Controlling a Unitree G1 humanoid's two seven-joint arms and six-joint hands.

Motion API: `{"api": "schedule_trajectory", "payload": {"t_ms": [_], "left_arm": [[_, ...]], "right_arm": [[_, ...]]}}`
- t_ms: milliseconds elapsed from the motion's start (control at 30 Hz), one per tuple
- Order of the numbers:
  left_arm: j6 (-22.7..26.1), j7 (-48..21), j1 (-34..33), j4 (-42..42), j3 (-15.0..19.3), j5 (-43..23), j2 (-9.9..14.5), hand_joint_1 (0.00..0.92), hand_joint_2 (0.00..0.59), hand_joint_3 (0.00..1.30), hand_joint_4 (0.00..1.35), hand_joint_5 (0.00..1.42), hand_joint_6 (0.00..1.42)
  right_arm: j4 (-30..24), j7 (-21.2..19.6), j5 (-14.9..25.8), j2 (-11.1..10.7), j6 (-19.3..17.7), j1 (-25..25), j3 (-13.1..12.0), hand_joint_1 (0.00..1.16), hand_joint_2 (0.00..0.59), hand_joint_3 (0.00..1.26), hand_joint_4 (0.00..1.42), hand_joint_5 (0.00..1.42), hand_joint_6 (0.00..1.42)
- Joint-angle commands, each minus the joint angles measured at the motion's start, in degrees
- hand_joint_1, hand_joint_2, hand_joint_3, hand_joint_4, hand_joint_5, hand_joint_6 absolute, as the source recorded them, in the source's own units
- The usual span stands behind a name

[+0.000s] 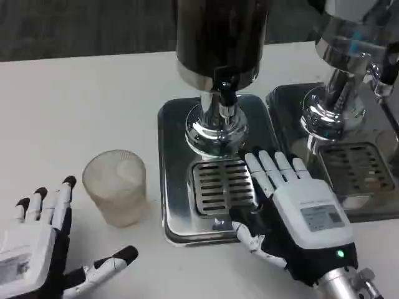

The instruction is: Grasp the cup under the faucet to collect the drink, then remove the cup.

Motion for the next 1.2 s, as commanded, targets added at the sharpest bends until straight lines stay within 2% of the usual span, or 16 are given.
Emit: {"api": "schedule_trajectory", "payload": {"t_ms": [33, 333, 567, 900, 1067, 1200], "left_arm": [[-0.4, 0.7, -0.5, 0.6, 0.1, -0.3, 0.5, 0.0, 0.072, 0.0, 0.0, 0.0, 0.0], [-1.3, 0.6, -0.9, 0.8, 0.3, -0.8, 1.1, 0.0, 0.067, 0.0, 0.0, 0.0, 0.0], [-3.0, 1.3, -1.8, 0.4, 1.9, -2.4, 2.2, 0.0, 0.06, 0.0, 0.0, 0.0, 0.0], [-8.9, 1.1, -6.5, 3.4, 6.5, -11.4, 1.8, 0.0, 0.002, 0.0, 0.0, 0.0, 0.0], [-14.1, 0.8, -8.3, 7.8, 7.5, -15.4, 2.1, 0.0, 0.0, 0.0, 0.0, 0.0, 0.0], [-26.5, -0.8, -13.0, 22.0, 7.3, -23.1, 2.5, 0.0, 0.0, 0.0, 0.0, 0.0, 0.0]], "right_arm": [[-0.3, 0.1, 0.4, 0.6, 0.6, -0.5, -0.1, 0.17, 0.451, 0.01, 0.0, 0.0, 0.0], [-0.8, -0.3, 0.1, 1.1, 1.5, 0.6, -0.2, 0.17, 0.455, 0.02, 0.0, 0.0, 0.0], [-0.4, -0.8, 0.4, 2.2, 2.0, 1.1, -0.1, 0.17, 0.459, 0.02, 0.0, 0.0, 0.0], [-0.6, -0.1, -0.3, 2.7, 3.0, 1.1, 0.6, 0.18, 0.46, 0.02, 0.0, 0.0, 0.0], [-0.7, -0.5, -0.4, 3.2, 4.0, 1.7, 0.7, 0.18, 0.46, 0.02, 0.0, 0.0, 0.0], [-0.8, -0.8, -0.7, 3.6, 4.5, 1.9, 0.9, 0.18, 0.46, 0.02, 0.0, 0.0, 0.0]]}}
